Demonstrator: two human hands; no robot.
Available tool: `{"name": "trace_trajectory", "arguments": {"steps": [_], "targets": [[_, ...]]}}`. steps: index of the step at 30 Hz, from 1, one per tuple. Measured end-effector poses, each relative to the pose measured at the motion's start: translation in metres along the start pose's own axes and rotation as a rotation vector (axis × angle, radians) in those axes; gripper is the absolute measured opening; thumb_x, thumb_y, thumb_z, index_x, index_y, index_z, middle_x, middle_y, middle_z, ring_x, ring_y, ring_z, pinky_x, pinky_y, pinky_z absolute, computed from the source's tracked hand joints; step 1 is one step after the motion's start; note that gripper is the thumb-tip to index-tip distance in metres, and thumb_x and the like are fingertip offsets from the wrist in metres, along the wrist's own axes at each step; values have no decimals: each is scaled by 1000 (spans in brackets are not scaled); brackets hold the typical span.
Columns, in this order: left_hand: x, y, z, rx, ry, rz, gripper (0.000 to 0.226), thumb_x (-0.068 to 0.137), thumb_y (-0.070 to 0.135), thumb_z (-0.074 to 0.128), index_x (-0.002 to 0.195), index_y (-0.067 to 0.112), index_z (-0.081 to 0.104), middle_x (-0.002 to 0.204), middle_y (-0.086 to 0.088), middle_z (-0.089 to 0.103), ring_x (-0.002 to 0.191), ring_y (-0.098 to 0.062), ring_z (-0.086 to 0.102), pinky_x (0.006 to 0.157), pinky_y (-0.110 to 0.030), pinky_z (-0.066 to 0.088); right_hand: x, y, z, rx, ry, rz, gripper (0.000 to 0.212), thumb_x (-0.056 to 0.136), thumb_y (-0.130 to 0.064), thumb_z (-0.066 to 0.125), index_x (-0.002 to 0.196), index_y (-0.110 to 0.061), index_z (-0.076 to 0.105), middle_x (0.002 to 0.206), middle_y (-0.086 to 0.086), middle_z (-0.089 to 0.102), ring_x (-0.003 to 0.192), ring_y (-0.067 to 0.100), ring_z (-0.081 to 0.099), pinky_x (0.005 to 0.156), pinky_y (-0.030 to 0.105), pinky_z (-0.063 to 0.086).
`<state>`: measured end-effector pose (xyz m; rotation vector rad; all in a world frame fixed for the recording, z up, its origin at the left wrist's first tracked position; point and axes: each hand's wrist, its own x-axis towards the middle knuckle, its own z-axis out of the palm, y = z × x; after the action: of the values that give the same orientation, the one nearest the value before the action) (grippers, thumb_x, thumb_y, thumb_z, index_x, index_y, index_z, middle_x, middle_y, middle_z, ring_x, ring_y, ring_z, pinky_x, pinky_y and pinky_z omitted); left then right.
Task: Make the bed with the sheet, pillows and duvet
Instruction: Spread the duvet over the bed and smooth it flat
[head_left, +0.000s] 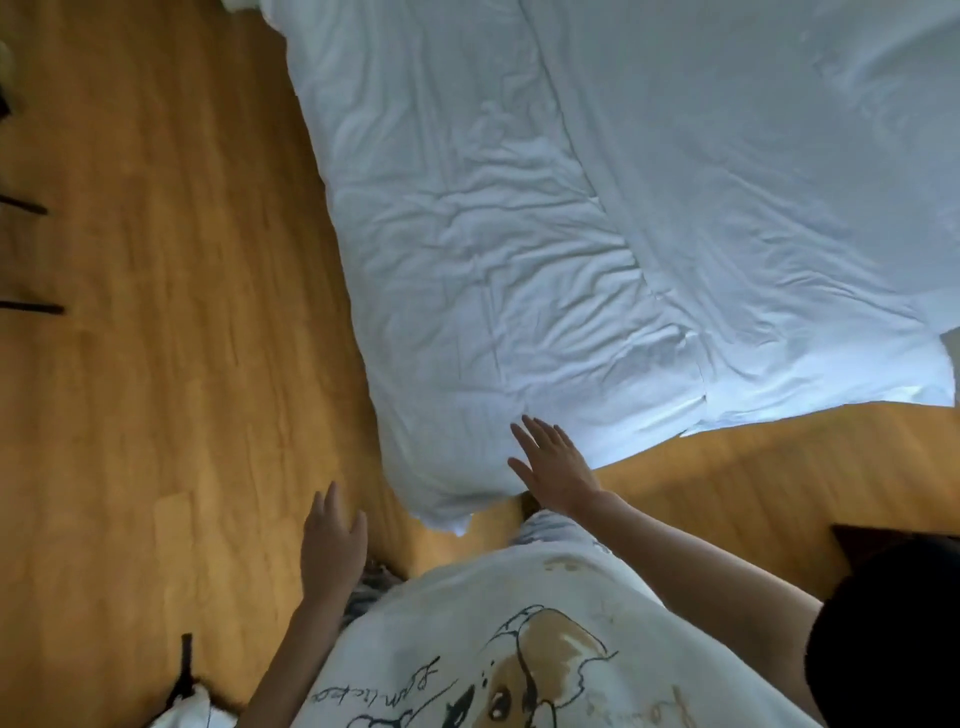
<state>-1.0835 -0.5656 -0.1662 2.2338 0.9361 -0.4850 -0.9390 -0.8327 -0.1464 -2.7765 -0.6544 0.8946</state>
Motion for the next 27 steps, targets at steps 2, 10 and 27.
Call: {"name": "trace_trajectory", "arguments": {"steps": [2,10,27], "targets": [[7,-28,-38,49,-6,82,56,101,29,42,153,17,23,159,-9,19,144,-28,23,112,-45,29,-1,-40,9,73,45,93,104,76,-74,-17,153,-13,18,160,9,17,147,23,15,119,33,6],[42,-124,-173,235,-59,146,54,102,30,41,152,17,26,158,-7,23,145,-24,23,112,-41,31,7,-182,12,341,301,302,57,102,-37,37,150,-8,26,156,11,27,145,26,21,118,34,14],[208,62,-209,617,-290,793,50,102,28,39,151,18,28,159,-3,20,146,-18,18,113,-34,31,81,-168,25,592,333,708,55,101,-32,43,148,-8,30,154,11,30,144,26,23,116,36,21]]}}
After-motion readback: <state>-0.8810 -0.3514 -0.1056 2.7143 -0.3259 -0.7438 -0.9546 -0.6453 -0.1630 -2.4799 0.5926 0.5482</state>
